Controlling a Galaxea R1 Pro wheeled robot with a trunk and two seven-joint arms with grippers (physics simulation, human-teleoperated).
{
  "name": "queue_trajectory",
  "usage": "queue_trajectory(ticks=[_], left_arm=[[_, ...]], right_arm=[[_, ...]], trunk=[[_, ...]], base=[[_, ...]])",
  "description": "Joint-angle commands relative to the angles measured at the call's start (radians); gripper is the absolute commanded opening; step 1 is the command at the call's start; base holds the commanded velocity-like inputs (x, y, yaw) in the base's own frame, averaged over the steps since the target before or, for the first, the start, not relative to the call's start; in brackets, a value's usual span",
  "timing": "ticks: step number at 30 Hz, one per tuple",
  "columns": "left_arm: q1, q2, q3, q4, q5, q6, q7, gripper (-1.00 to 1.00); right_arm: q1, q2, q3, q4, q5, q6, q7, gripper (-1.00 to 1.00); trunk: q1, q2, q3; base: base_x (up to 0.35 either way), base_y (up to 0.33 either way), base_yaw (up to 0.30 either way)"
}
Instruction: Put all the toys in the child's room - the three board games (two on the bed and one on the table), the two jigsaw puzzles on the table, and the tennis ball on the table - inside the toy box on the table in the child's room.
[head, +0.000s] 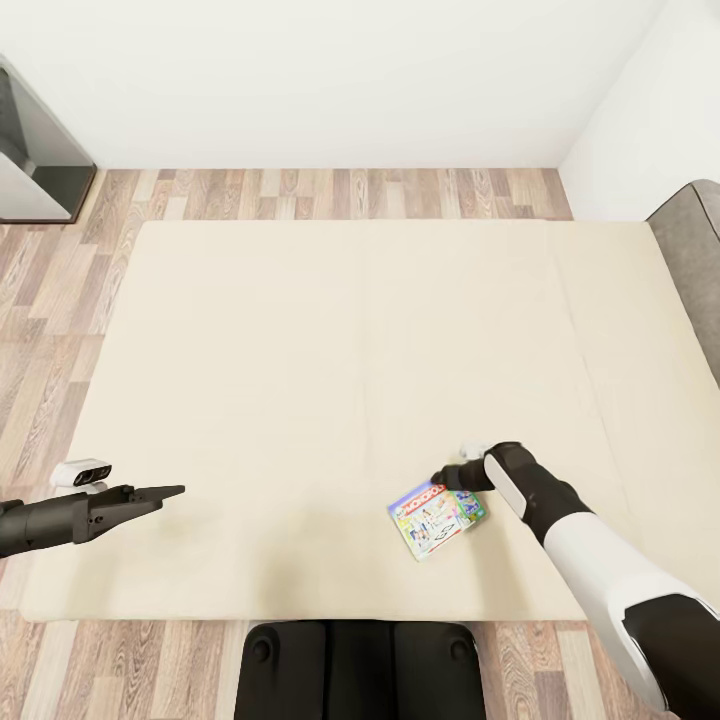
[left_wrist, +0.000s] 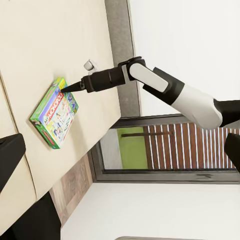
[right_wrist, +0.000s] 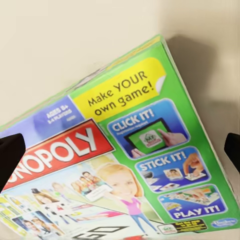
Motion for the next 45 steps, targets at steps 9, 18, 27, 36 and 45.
queue_trajectory(ticks=[9, 18, 27, 36, 45], left_arm=[[0.0, 0.001, 0.0, 0.0, 0.0, 0.011, -0.003, 1.0], [0.0, 0.001, 0.0, 0.0, 0.0, 0.011, -0.003, 1.0], [0.0, 0.001, 0.0, 0.0, 0.0, 0.011, -0.003, 1.0], [0.0, 0.002, 0.0, 0.0, 0.0, 0.011, -0.003, 1.0], [0.0, 0.002, 0.0, 0.0, 0.0, 0.011, -0.003, 1.0]], right_arm=[[-0.001, -0.001, 0.004, 0.038, 0.01, 0.003, 0.007, 1.0], [-0.001, -0.005, 0.005, 0.058, 0.009, 0.002, 0.008, 1.0], [-0.001, -0.004, 0.006, 0.066, 0.009, 0.002, 0.009, 1.0], [-0.001, 0.002, 0.007, 0.069, 0.008, 0.002, 0.011, 1.0], [0.001, 0.005, 0.007, 0.069, 0.015, 0.002, 0.055, 1.0]], trunk=[[0.001, -0.002, -0.001], [0.001, -0.002, -0.001], [0.001, -0.002, -0.001], [0.001, -0.002, 0.004], [0.001, -0.002, 0.013]], base=[[0.0, 0.0, 0.0], [0.0, 0.0, 0.0], [0.0, 0.0, 0.0], [0.0, 0.0, 0.0], [0.0, 0.0, 0.0]])
